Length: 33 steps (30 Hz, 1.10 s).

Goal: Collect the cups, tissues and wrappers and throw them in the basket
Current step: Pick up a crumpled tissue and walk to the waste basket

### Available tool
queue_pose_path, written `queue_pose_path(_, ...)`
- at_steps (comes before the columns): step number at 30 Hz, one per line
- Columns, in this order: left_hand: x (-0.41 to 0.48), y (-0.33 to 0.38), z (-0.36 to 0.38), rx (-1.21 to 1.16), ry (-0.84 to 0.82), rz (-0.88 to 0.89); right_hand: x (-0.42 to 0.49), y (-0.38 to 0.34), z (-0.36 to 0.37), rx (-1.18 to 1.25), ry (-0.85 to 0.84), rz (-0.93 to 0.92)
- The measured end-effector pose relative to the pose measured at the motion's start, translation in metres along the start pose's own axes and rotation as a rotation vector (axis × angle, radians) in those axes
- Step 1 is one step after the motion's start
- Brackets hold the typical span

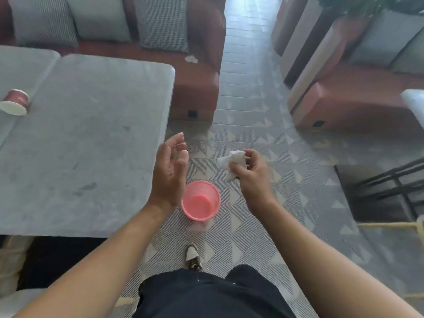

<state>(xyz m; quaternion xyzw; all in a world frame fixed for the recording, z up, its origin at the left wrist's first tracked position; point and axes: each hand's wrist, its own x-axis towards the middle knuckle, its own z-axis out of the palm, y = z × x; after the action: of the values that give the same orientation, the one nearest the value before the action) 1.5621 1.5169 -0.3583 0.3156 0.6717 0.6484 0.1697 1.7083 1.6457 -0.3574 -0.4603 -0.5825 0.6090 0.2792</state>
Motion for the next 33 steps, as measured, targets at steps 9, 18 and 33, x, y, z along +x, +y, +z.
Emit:
queue_pose_path(9, 0.049, -0.062, 0.021, 0.032, 0.114, -0.156, 0.104, 0.041, 0.035, -0.111, -0.094, 0.086)
queue_pose_path(18, 0.064, -0.153, 0.075, 0.085, 0.221, -0.34, 0.19, 0.144, 0.039, -0.36, -0.197, 0.175)
queue_pose_path(33, 0.005, -0.406, 0.129, 0.106, 0.232, -0.603, 0.267, 0.403, 0.063, -0.523, -0.389, 0.239)
